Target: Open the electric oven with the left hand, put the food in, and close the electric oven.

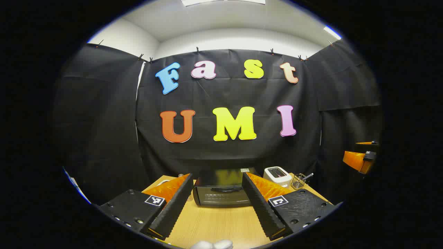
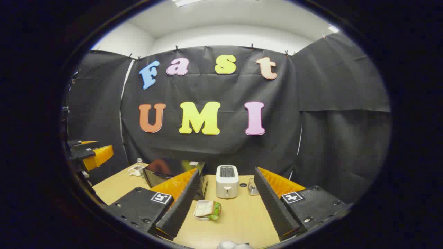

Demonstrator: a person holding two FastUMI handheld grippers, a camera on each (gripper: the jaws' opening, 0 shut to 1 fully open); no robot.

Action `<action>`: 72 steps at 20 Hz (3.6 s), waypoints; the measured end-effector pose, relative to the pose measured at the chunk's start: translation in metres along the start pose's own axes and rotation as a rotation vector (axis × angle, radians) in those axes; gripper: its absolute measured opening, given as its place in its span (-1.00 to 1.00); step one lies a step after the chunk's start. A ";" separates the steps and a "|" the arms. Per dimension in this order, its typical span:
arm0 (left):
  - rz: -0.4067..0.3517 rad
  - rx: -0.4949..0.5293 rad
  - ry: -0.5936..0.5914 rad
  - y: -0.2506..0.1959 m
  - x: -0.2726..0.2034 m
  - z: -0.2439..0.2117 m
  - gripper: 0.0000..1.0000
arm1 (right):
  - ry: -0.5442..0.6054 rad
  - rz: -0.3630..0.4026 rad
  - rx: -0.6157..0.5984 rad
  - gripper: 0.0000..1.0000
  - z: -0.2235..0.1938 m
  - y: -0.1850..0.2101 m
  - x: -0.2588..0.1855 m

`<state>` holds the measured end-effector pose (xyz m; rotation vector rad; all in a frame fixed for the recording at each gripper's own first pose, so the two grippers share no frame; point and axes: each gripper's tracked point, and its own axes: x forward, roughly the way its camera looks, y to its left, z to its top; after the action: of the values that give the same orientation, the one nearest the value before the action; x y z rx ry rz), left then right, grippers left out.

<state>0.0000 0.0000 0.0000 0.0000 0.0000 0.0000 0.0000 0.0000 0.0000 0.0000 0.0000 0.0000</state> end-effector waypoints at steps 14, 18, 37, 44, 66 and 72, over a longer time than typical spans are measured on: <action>-0.045 -0.023 0.032 -0.012 0.033 -0.013 0.85 | 0.010 -0.034 0.002 0.82 0.006 -0.011 0.002; -0.051 -0.032 0.058 -0.021 0.063 -0.029 0.86 | 0.023 -0.049 0.000 0.82 0.004 -0.022 0.004; -0.018 0.037 0.333 -0.038 0.243 -0.199 0.70 | 0.187 -0.184 0.033 0.82 -0.051 -0.062 -0.012; -0.019 0.030 0.347 -0.035 0.258 -0.212 0.99 | 0.193 -0.192 0.031 0.83 -0.060 -0.065 -0.024; -0.052 0.020 0.401 -0.036 0.175 -0.251 0.97 | 0.230 -0.081 0.029 0.83 -0.081 -0.027 -0.034; -0.080 0.005 0.452 -0.038 0.144 -0.281 0.97 | 0.253 -0.070 0.047 1.00 -0.091 -0.021 -0.038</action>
<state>0.1438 -0.0381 -0.2814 0.0048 0.4518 -0.0798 -0.0376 -0.0213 -0.0905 0.0471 0.2534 -0.0697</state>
